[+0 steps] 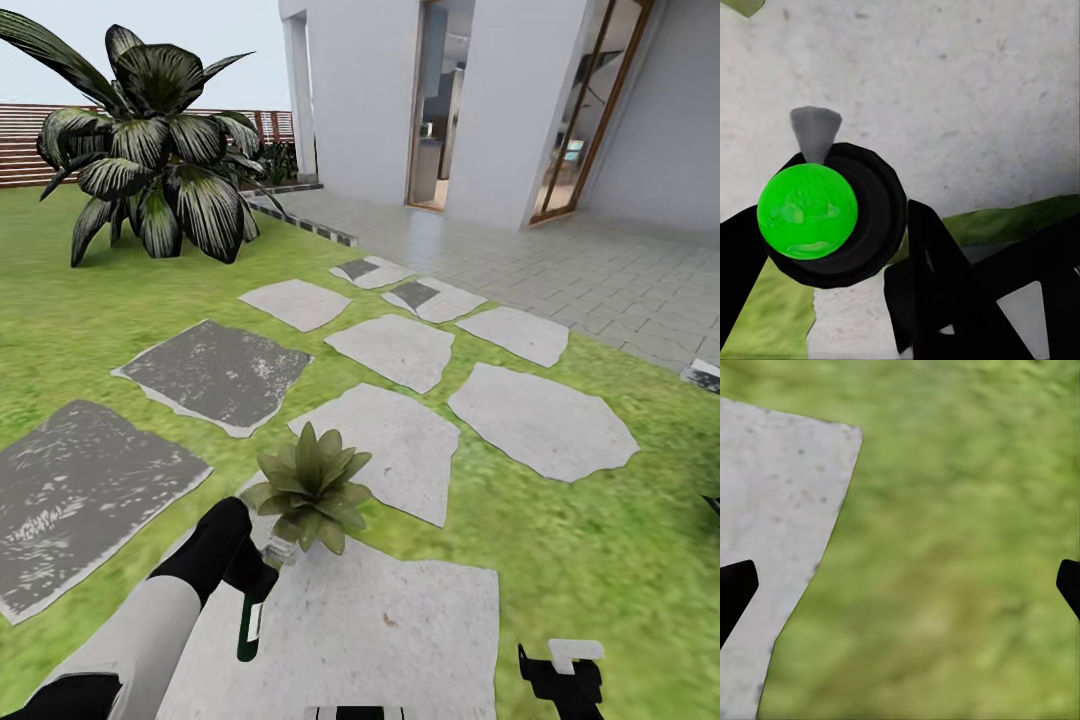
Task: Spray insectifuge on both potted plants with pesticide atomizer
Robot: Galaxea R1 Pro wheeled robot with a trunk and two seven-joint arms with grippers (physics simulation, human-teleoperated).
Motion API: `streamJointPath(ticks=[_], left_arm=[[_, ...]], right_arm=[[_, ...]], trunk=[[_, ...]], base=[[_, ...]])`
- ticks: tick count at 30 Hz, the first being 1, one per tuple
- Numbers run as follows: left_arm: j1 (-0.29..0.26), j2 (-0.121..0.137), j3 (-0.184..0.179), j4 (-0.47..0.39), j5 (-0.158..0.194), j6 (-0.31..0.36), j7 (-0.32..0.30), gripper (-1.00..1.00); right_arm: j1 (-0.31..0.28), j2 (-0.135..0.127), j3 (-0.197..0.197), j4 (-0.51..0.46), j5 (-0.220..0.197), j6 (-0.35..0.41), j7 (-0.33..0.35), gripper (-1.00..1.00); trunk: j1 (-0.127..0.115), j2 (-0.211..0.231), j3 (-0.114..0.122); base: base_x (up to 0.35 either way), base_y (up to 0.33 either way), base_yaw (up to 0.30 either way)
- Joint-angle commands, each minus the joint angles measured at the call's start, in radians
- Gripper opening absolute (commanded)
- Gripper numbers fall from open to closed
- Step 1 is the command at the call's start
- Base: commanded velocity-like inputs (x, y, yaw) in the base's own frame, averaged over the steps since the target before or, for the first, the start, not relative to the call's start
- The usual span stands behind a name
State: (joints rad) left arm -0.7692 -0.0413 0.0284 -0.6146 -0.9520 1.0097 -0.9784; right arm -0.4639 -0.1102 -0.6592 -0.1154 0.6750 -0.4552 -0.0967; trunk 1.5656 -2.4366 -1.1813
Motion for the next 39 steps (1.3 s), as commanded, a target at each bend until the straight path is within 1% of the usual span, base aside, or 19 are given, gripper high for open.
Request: streamJointPath(ticks=[1, 7, 11, 14, 16, 17, 19, 21, 22, 24, 25, 27, 28, 29, 32, 35, 37, 39], left_arm=[[0.001, -0.002, 0.003, -0.002, -0.010, 0.004, -0.010, -1.00], [0.004, -0.027, 0.008, -0.006, -0.010, 0.006, -0.012, -1.00], [0.003, -0.028, 0.011, -0.007, -0.010, 0.006, -0.013, -1.00], [0.005, -0.021, 0.012, -0.006, -0.010, 0.002, -0.013, -1.00], [0.023, -0.013, 0.014, -0.006, -0.010, -0.001, -0.009, -1.00], [0.039, -0.004, 0.015, -0.006, -0.010, -0.002, 0.004, -1.00], [0.047, 0.014, 0.015, -0.007, -0.009, -0.003, 0.031, -1.00], [0.050, 0.023, 0.015, -0.007, -0.002, -0.003, 0.043, -1.00], [0.050, 0.022, 0.014, -0.007, -0.001, -0.003, 0.045, -1.00], [0.050, 0.012, 0.012, -0.007, 0.001, -0.003, 0.049, -1.00], [0.048, -0.001, 0.012, -0.008, 0.003, -0.001, 0.050, -1.00], [0.040, -0.045, 0.009, -0.008, -0.002, 0.001, 0.052, -1.00], [0.033, -0.062, 0.008, -0.009, 0.001, 0.004, 0.052, -1.00], [0.026, -0.066, 0.008, -0.009, 0.001, 0.004, 0.052, -1.00], [0.006, -0.062, 0.010, -0.008, 0.002, 0.005, 0.051, -1.00], [0.000, -0.042, 0.012, -0.009, -0.005, 0.004, 0.050, -1.00], [-0.009, -0.035, 0.013, -0.015, -0.006, 0.005, 0.050, -1.00], [-0.020, -0.036, 0.013, -0.030, -0.007, 0.006, 0.050, -1.00]], right_arm=[[-0.001, 0.000, -0.005, 0.002, 0.011, -0.003, -0.006, 1.00], [-0.001, 0.000, -0.005, 0.003, 0.011, -0.003, -0.007, 1.00], [-0.001, 0.000, -0.005, 0.003, 0.011, -0.003, -0.008, 1.00], [-0.001, 0.000, -0.005, 0.003, 0.011, -0.003, -0.008, 1.00], [-0.001, 0.000, -0.005, 0.003, 0.011, -0.003, -0.008, 1.00], [-0.001, 0.000, -0.005, 0.003, 0.011, -0.003, -0.008, 1.00], [-0.001, 0.000, -0.005, 0.003, 0.011, -0.003, -0.008, 1.00], [-0.001, 0.000, -0.005, 0.003, 0.011, -0.003, -0.008, 1.00], [-0.001, 0.000, -0.005, 0.003, 0.011, -0.003, -0.008, 1.00], [-0.001, 0.000, -0.005, 0.003, 0.011, -0.003, -0.008, 1.00], [-0.001, 0.000, -0.005, 0.003, 0.011, -0.003, -0.008, 1.00], [-0.001, 0.000, -0.005, 0.003, 0.012, -0.003, -0.008, 1.00], [-0.001, 0.000, -0.005, 0.003, 0.012, -0.003, -0.008, 1.00], [-0.001, -0.001, -0.005, 0.003, 0.013, -0.003, -0.008, 1.00], [-0.001, -0.002, -0.005, 0.003, 0.012, -0.003, -0.008, 1.00], [-0.001, -0.002, -0.005, 0.003, 0.013, -0.003, -0.008, 1.00], [0.002, -0.003, -0.005, 0.003, 0.014, -0.003, -0.008, 1.00], [0.004, -0.003, -0.005, 0.003, 0.014, -0.003, -0.008, 1.00]], trunk=[[0.000, 0.000, -0.001], [0.000, 0.000, -0.001], [0.000, 0.000, -0.001], [0.000, 0.000, -0.001], [0.000, 0.000, -0.001], [0.000, 0.000, -0.001], [0.000, 0.000, -0.001], [0.000, 0.000, -0.001], [0.000, 0.000, -0.001], [0.000, 0.000, -0.001], [0.000, 0.000, -0.001], [0.000, 0.000, -0.001], [0.000, 0.000, -0.001], [0.000, 0.000, -0.001], [0.000, 0.000, -0.001], [0.000, 0.000, -0.001], [0.000, 0.000, -0.001], [0.000, 0.000, -0.001]], base=[[0.058, -0.065, 0.000], [0.142, -0.142, 0.000], [0.022, -0.013, 0.000], [0.001, -0.001, 0.000], [0.000, 0.000, 0.000], [0.000, 0.000, 0.000], [0.000, 0.000, 0.000], [0.000, 0.000, 0.000], [0.000, 0.000, 0.000], [0.000, 0.000, 0.000], [0.000, 0.000, 0.000], [0.000, 0.000, 0.000], [0.000, 0.000, 0.000], [0.000, 0.000, 0.000], [0.000, 0.000, 0.000], [0.000, 0.019, 0.000], [0.000, 0.197, 0.000], [0.000, 0.271, 0.000]])
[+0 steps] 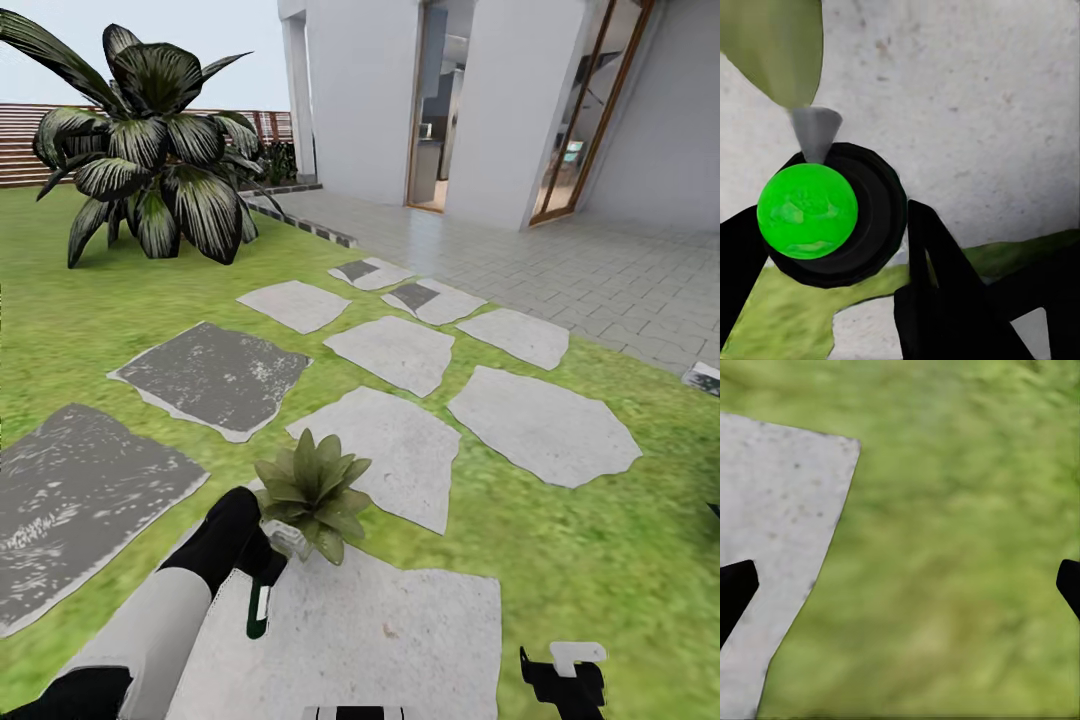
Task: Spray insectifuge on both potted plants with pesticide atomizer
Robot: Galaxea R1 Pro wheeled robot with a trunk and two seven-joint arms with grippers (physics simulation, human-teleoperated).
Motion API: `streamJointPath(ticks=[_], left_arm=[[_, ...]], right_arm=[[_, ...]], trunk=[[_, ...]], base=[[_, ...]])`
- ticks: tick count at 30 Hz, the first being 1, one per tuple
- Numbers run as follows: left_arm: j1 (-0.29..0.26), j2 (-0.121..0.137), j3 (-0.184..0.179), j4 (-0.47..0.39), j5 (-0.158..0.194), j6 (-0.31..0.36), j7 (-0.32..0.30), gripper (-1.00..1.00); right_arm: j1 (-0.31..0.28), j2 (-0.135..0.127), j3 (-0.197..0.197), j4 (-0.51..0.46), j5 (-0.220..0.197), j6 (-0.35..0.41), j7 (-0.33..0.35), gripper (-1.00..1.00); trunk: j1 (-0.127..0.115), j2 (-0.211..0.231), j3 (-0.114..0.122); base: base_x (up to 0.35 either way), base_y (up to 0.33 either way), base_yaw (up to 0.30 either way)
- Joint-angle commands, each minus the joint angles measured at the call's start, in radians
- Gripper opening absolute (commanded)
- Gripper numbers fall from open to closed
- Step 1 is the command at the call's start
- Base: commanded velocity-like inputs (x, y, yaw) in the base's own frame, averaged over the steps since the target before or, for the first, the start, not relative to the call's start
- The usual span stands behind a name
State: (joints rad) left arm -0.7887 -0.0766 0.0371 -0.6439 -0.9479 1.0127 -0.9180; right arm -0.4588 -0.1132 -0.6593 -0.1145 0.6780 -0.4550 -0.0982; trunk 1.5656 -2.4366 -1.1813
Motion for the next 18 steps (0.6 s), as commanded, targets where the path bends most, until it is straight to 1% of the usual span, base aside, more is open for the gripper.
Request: streamJointPath(ticks=[1, 5, 8, 11, 14, 16, 18], left_arm=[[-0.004, -0.002, 0.003, -0.011, -0.011, 0.004, -0.010, -1.00], [-0.019, -0.001, 0.004, -0.028, -0.009, 0.007, -0.011, -1.00], [-0.050, -0.006, 0.004, -0.027, 0.001, 0.009, -0.017, -1.00], [-0.062, -0.009, 0.002, -0.023, 0.000, 0.010, -0.045, -1.00], [-0.070, 0.000, -0.004, -0.017, -0.005, 0.008, -0.105, -1.00], [-0.070, 0.002, -0.005, -0.017, -0.007, 0.008, -0.117, -1.00], [-0.067, 0.003, -0.006, -0.017, -0.008, 0.007, -0.120, -1.00]], right_arm=[[0.000, 0.000, -0.005, 0.001, 0.011, -0.004, -0.006, 1.00], [0.000, 0.000, -0.005, 0.001, 0.011, -0.004, -0.006, 1.00], [0.001, 0.000, -0.005, 0.001, 0.011, -0.004, -0.006, 1.00], [0.001, 0.000, -0.005, 0.001, 0.011, -0.004, -0.006, 1.00], [0.001, 0.000, -0.005, 0.001, 0.011, -0.004, -0.004, 1.00], [0.001, 0.001, -0.005, 0.001, 0.011, -0.004, -0.004, 1.00], [0.001, 0.001, -0.005, 0.001, 0.011, -0.004, -0.005, 1.00]], trunk=[[0.000, 0.000, -0.001], [0.000, 0.000, -0.001], [0.000, 0.000, -0.001], [0.000, 0.000, -0.001], [0.000, 0.000, -0.001], [0.000, 0.000, -0.001], [0.000, 0.000, -0.001]], base=[[0.000, 0.170, 0.000], [0.000, 0.040, 0.000], [0.000, 0.003, 0.000], [0.000, 0.000, 0.000], [0.000, 0.000, 0.000], [0.000, 0.000, -0.009], [-0.078, 0.016, -0.152]])
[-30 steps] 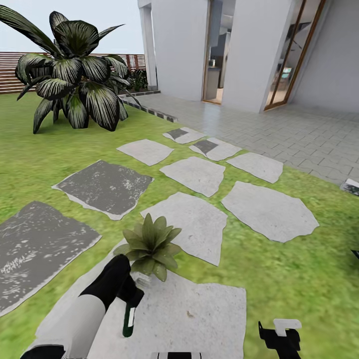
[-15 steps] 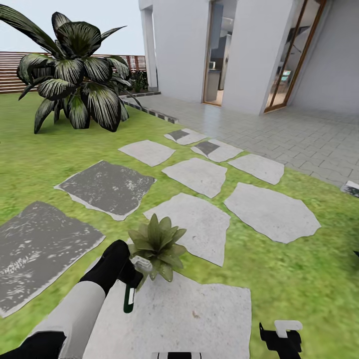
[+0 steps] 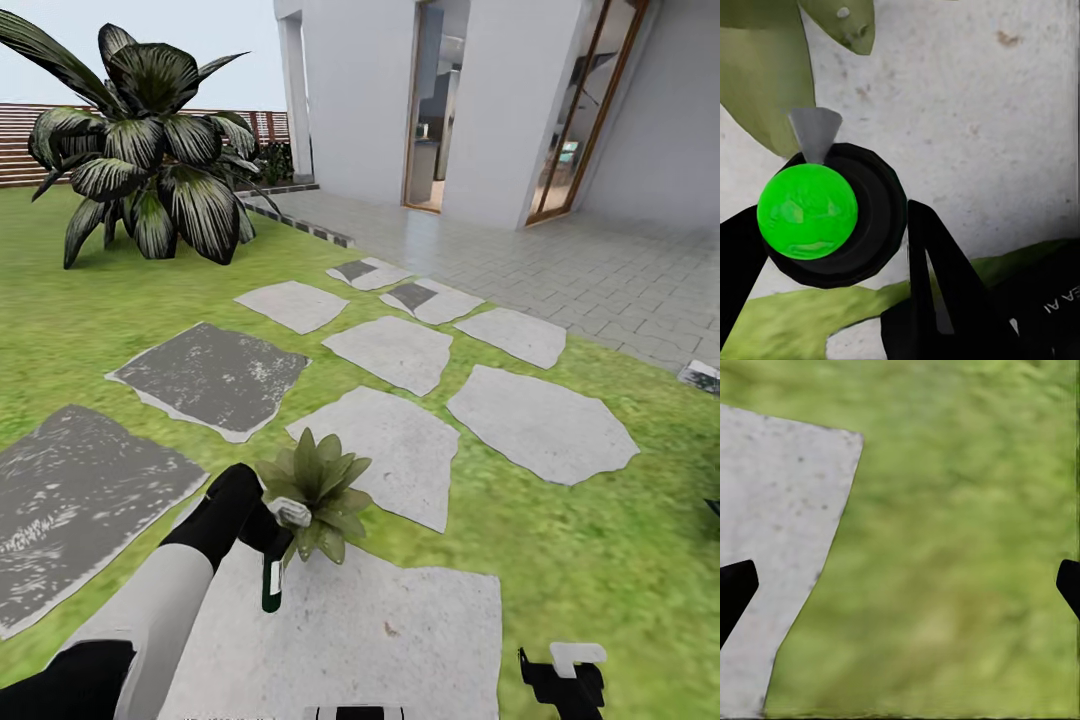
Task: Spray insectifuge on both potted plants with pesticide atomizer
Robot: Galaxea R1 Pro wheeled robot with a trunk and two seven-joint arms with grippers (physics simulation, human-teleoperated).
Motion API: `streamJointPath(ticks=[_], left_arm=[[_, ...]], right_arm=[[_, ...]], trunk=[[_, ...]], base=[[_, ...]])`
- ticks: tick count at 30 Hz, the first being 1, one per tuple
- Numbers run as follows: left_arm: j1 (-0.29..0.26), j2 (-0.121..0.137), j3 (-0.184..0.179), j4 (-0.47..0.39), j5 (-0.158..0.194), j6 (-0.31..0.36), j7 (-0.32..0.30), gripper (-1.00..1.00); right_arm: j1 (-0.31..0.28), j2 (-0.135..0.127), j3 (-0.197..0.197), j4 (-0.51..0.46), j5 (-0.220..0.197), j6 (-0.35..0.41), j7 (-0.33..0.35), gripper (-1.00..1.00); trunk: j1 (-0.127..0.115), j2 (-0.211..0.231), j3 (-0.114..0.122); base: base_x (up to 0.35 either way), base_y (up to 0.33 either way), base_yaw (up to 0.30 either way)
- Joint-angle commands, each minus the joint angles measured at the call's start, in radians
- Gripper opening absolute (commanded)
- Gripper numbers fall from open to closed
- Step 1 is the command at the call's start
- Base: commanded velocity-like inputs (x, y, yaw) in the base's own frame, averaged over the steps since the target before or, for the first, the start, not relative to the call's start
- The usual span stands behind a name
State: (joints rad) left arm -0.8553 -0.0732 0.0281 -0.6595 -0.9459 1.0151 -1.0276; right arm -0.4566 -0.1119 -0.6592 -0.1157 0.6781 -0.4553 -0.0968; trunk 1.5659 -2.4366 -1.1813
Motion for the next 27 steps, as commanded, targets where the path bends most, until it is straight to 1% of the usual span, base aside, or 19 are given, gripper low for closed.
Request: streamJointPath(ticks=[1, 7, 10, 12, 14, 16, 27], left_arm=[[0.001, 0.000, 0.003, -0.002, -0.010, 0.005, -0.011, -1.00], [0.005, 0.002, 0.003, -0.008, -0.012, 0.004, -0.011, -1.00], [0.005, 0.003, 0.003, -0.009, -0.014, 0.004, -0.011, -1.00], [0.005, 0.006, 0.003, -0.010, -0.024, 0.004, -0.011, -1.00], [0.005, 0.012, 0.006, -0.011, -0.042, 0.005, -0.011, -1.00], [0.007, 0.015, 0.010, -0.011, -0.052, 0.005, -0.011, -1.00], [0.009, 0.013, 0.004, -0.011, -0.057, 0.005, -0.011, -1.00]], right_arm=[[-0.001, 0.000, -0.005, 0.002, 0.011, -0.003, -0.006, 1.00], [-0.001, 0.001, -0.005, 0.002, 0.011, -0.003, -0.006, 1.00], [-0.001, 0.001, -0.005, 0.002, 0.011, -0.003, -0.006, 1.00], [-0.001, 0.000, -0.005, 0.002, 0.011, -0.003, -0.006, 1.00], [-0.001, 0.001, -0.005, 0.002, 0.011, -0.003, -0.006, 1.00], [-0.001, 0.001, -0.005, 0.002, 0.011, -0.003, -0.006, 1.00], [-0.001, 0.000, -0.005, 0.001, 0.011, -0.003, -0.006, 1.00]], trunk=[[0.000, 0.000, -0.001], [0.000, 0.000, -0.001], [0.000, 0.000, -0.001], [0.000, 0.000, -0.001], [0.000, 0.000, -0.001], [0.000, 0.000, -0.001], [0.000, 0.000, -0.001]], base=[[-0.233, 0.067, -0.248], [-0.262, 0.179, -0.274], [-0.097, 0.278, -0.280], [-0.018, 0.297, -0.156], [0.014, 0.300, -0.059], [0.061, 0.302, -0.015], [0.009, 0.305, -0.001]])
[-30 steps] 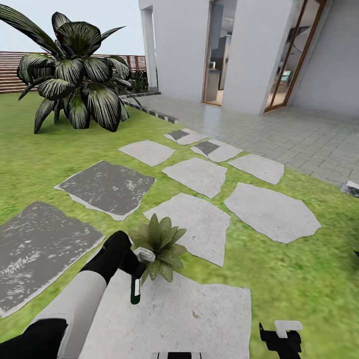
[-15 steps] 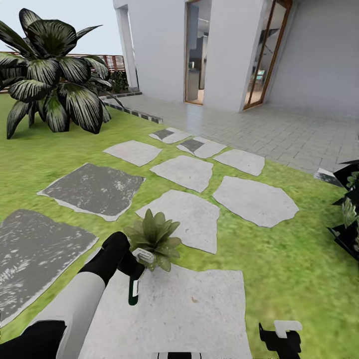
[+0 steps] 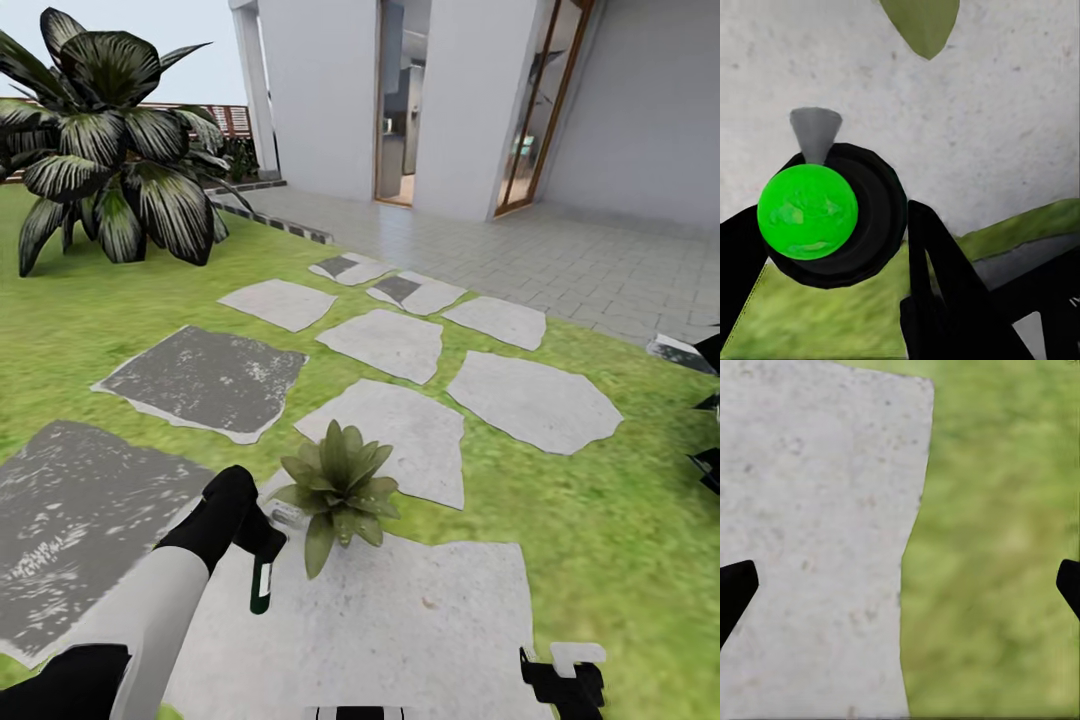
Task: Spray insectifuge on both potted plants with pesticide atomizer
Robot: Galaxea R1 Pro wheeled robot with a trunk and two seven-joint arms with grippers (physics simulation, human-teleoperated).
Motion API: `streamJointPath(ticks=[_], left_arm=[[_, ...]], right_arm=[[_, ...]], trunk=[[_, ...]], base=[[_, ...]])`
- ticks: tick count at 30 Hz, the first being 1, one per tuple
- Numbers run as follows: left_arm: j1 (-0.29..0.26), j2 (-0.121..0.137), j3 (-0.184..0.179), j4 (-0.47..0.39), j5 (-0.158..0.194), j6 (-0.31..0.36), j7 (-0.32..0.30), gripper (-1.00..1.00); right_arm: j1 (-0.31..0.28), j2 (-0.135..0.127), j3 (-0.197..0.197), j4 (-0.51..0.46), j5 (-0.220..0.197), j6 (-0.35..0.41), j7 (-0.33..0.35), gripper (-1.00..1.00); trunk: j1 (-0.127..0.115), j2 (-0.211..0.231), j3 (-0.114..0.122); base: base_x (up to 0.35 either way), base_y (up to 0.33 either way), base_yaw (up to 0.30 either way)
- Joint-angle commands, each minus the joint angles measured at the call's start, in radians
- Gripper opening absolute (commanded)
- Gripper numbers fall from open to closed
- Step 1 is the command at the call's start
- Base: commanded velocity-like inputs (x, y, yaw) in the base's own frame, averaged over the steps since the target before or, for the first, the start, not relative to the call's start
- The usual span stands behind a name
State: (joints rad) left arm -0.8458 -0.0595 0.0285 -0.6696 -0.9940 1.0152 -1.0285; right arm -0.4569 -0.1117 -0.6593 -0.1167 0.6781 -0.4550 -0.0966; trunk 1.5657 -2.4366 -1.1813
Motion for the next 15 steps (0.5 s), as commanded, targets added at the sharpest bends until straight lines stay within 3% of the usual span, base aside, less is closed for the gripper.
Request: streamJointPath(ticks=[1, 7, 15], left_arm=[[0.000, -0.001, 0.003, -0.001, -0.009, 0.005, -0.010, -1.00], [0.001, -0.001, 0.003, -0.001, -0.008, 0.005, -0.010, -1.00], [0.001, -0.003, 0.001, 0.000, -0.007, 0.004, -0.010, -1.00]], right_arm=[[-0.001, 0.000, -0.005, 0.002, 0.011, -0.004, -0.006, 1.00], [-0.001, 0.002, -0.005, 0.002, 0.010, -0.004, -0.008, 1.00], [-0.001, 0.001, -0.005, 0.002, 0.010, -0.004, -0.008, 1.00]], trunk=[[0.000, 0.000, -0.001], [0.000, 0.000, -0.001], [0.000, 0.000, -0.001]], base=[[0.000, 0.305, 0.000], [0.000, 0.305, -0.023], [0.000, 0.278, -0.276]])
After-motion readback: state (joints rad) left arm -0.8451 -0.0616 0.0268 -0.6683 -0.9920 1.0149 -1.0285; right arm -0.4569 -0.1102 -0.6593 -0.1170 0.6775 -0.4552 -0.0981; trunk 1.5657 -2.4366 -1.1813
